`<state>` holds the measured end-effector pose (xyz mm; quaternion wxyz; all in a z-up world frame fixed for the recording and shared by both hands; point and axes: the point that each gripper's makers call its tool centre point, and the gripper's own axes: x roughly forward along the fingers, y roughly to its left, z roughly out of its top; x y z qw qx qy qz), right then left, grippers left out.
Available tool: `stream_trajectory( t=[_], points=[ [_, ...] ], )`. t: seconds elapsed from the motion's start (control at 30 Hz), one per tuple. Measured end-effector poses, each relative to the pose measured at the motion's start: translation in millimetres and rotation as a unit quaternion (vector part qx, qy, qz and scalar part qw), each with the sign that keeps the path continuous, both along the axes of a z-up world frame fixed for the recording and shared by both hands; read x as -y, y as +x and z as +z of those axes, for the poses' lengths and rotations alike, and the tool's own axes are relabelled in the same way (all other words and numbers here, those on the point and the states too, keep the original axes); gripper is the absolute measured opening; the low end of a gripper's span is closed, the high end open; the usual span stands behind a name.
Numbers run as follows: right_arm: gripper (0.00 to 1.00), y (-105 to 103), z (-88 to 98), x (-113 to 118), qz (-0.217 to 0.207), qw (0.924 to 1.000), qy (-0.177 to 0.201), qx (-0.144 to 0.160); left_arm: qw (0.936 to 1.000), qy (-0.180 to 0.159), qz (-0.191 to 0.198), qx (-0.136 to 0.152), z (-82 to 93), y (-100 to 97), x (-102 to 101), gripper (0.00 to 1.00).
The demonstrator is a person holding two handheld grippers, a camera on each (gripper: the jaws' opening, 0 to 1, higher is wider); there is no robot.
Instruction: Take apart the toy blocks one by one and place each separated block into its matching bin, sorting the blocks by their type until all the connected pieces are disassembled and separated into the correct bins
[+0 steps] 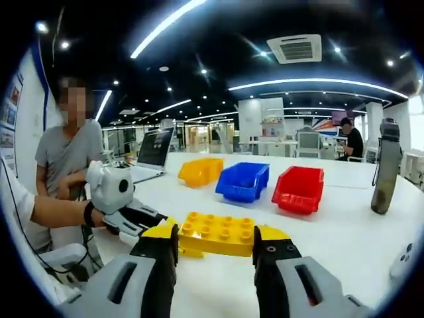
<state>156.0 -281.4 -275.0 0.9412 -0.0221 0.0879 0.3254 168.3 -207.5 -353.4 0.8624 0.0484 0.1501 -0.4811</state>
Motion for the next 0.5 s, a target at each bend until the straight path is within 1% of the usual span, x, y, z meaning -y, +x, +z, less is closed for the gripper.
stream_trajectory(
  t=[0.1, 0.13, 0.17, 0.2, 0.3, 0.4, 0.5],
  points=[
    [0.46, 0, 0.3, 0, -0.001, 1.0, 0.0, 0.001, 1.0, -0.002, 0.003, 0.001, 1.4, -1.6, -1, 0.25],
    [0.46, 0, 0.1, 0, -0.001, 1.0, 0.0, 0.001, 0.9999, -0.01, 0.007, 0.0, 4.4, -0.8, -2, 0.25],
    [0.46, 0, -0.4, 0, -0.001, 1.0, 0.0, 0.0, 0.9993, -0.033, 0.013, -0.011, 9.7, -0.5, -2, 0.25],
    [0.46, 0, -1.0, 0, -0.001, 1.0, 0.0, -0.001, 0.9985, -0.045, 0.021, -0.021, 13.0, 1.2, -5, 0.25],
    [0.46, 0, -2.8, -1, 0.001, 1.0, 0.0, -0.003, 0.9986, -0.041, 0.034, -0.008, 20.1, 8.2, -14, 0.25],
    [0.46, 0, -5.3, -2, 0.002, 1.0, -0.002, -0.006, 0.9973, -0.055, 0.049, -0.007, 33.9, 16.6, -24, 0.25],
    [0.46, 0, -7.0, -1, 0.001, 1.0, -0.002, -0.007, 0.996, -0.062, 0.064, 0.007, 48.2, 26.3, -33, 0.25]
  ],
)
